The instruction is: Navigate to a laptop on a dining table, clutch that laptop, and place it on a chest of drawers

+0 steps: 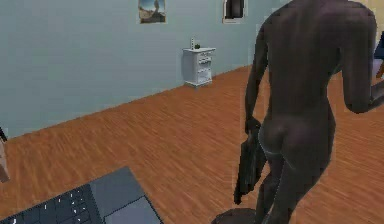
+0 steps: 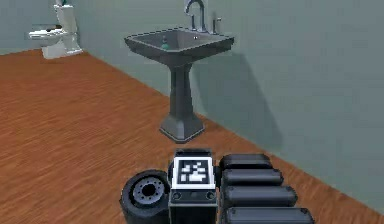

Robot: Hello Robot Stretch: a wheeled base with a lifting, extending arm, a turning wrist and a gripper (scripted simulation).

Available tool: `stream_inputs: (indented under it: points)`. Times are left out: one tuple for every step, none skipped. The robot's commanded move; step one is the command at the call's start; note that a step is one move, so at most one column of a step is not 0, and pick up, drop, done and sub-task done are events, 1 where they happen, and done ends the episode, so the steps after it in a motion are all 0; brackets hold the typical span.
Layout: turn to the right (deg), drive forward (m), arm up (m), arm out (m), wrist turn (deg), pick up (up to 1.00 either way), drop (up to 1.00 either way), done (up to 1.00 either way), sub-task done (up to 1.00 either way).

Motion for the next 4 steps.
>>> stream_inputs:
  points:
    - [0.0,0.1,0.0,0.0,0.0,0.0,0.0,0.0,0.0]
    - [-42.0,0.0,0.0,0.0,0.0,0.0,0.0,0.0,0.0]
    - [0.0,0.65,0.0,0.0,0.0,0.0,0.0,0.0,0.0]
    - [-39.0,0.0,0.0,0.0,0.0,0.0,0.0,0.0,0.0]
